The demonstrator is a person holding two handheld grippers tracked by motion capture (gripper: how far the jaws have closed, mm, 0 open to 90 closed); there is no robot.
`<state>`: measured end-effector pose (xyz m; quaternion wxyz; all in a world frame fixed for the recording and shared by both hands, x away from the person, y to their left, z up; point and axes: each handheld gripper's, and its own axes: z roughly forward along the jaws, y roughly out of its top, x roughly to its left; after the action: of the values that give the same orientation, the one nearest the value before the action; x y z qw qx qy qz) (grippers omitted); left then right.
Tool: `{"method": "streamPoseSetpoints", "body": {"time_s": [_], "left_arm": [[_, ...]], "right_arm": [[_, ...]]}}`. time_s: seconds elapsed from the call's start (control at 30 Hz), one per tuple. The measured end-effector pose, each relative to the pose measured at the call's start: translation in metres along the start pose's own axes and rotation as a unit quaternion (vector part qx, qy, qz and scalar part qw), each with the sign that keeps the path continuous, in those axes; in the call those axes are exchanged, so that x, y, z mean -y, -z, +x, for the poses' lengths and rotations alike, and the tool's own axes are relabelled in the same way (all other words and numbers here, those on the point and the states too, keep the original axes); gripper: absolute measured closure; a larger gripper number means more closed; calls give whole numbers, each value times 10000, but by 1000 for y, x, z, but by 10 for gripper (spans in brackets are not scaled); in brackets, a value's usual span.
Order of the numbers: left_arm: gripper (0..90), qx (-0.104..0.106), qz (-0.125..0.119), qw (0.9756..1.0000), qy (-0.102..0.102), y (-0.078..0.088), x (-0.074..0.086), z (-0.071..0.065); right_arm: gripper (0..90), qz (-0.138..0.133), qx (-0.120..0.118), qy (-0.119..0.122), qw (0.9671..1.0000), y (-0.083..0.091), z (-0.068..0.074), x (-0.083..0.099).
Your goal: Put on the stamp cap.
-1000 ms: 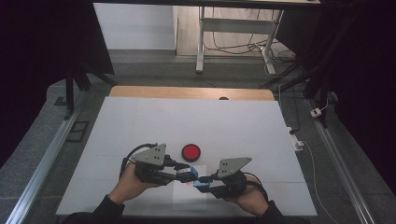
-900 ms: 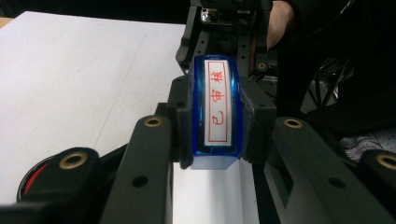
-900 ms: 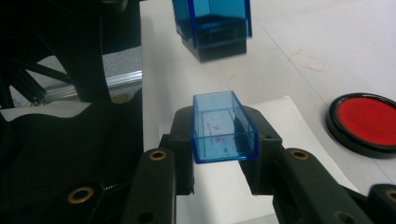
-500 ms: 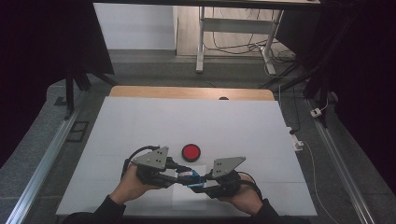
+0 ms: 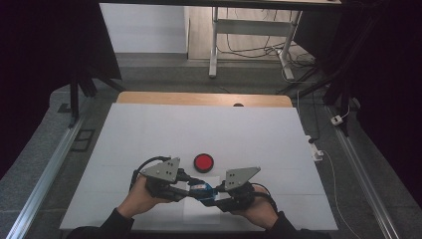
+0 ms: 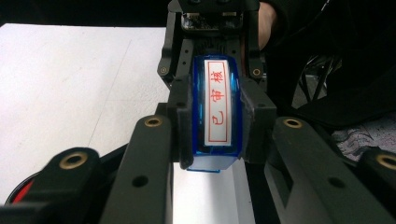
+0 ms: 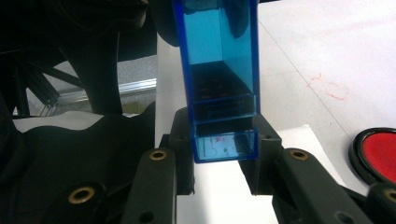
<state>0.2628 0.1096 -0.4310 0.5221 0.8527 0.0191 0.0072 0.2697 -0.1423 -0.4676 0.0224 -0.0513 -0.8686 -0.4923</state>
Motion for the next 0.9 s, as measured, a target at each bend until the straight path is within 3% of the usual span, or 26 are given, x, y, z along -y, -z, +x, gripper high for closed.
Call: {"method": "streamPoseSetpoints", "body": {"time_s": [0.57, 0.9], "left_arm": [[699, 99, -127, 9998, -65, -1, 1, 0], [700, 257, -433, 9986, 139, 2, 3, 3]], "right_arm": [[692, -210, -154, 17, 9997, 2, 0, -2], [695, -430, -272, 7, 9987, 6, 1, -5]]}}
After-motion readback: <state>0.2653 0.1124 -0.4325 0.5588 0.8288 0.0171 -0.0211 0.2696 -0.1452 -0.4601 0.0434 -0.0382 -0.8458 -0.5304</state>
